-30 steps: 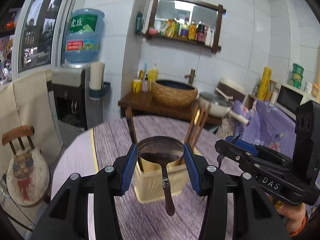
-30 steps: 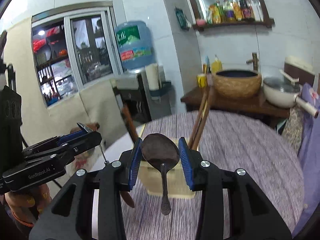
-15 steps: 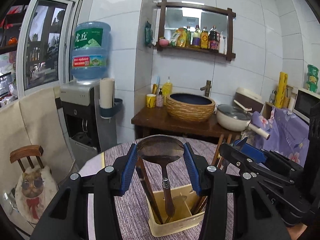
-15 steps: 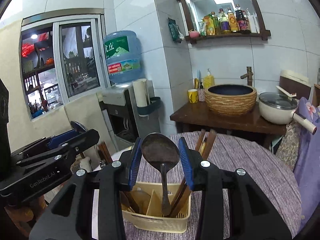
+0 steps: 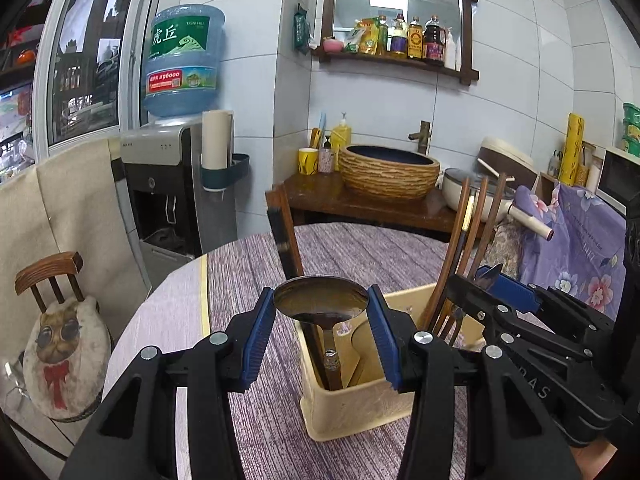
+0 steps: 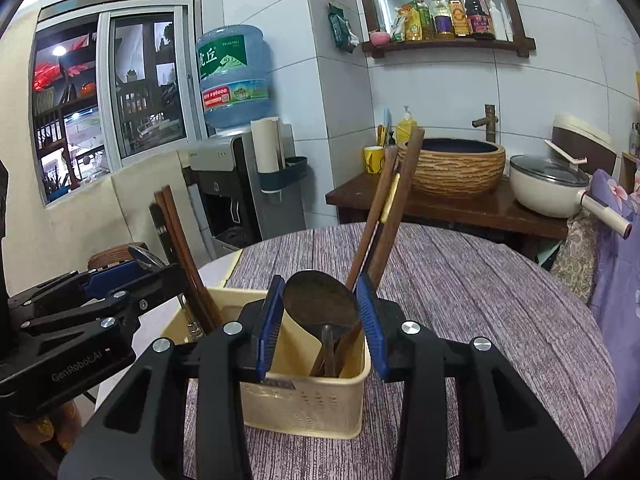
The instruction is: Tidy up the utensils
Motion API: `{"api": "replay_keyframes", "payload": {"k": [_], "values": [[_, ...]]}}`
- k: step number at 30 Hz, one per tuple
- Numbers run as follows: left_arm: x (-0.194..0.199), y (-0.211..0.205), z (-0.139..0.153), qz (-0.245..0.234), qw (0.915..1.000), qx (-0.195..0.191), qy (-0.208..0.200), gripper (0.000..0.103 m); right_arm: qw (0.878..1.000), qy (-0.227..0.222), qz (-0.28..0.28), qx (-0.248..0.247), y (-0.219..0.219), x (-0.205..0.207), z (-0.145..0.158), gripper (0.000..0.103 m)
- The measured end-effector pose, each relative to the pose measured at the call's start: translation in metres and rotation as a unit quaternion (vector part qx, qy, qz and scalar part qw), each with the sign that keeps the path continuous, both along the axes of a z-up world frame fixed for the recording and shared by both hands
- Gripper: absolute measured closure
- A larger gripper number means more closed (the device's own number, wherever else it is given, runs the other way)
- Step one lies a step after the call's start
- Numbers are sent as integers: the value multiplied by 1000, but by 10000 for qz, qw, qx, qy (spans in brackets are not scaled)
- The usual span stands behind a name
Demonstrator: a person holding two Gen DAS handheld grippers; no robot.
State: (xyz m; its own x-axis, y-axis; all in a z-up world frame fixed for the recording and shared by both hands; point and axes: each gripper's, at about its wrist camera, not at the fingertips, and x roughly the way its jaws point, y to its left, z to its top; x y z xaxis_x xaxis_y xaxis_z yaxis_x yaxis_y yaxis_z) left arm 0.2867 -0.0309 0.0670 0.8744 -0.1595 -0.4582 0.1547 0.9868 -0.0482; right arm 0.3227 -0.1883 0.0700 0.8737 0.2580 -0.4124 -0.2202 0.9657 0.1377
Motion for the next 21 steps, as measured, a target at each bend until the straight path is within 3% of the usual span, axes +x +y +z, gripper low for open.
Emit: {"api": "replay_keyframes", "payload": {"k": [12,15,17,19,21], "values": [[-5,3,-11,24,10000,21,70,56,9999,37,-40,-85,-2,-3,-14,61],[-13,7,-7,32,10000,-16,-29,56,10000,-57,-48,16,-9,-10,-8,48],[-21,8,-3,78,9999,26,-139,55,9998,-163,-100,64,-13,-18,-4,47],[-34,10,0,83,9997,56,-243,48,9997,-189,-129,117,-18,-27,0,44],[-46,10,1,102,9993,82,-345,37,9994,-205,-166,208,-23,-39,1,33]]}}
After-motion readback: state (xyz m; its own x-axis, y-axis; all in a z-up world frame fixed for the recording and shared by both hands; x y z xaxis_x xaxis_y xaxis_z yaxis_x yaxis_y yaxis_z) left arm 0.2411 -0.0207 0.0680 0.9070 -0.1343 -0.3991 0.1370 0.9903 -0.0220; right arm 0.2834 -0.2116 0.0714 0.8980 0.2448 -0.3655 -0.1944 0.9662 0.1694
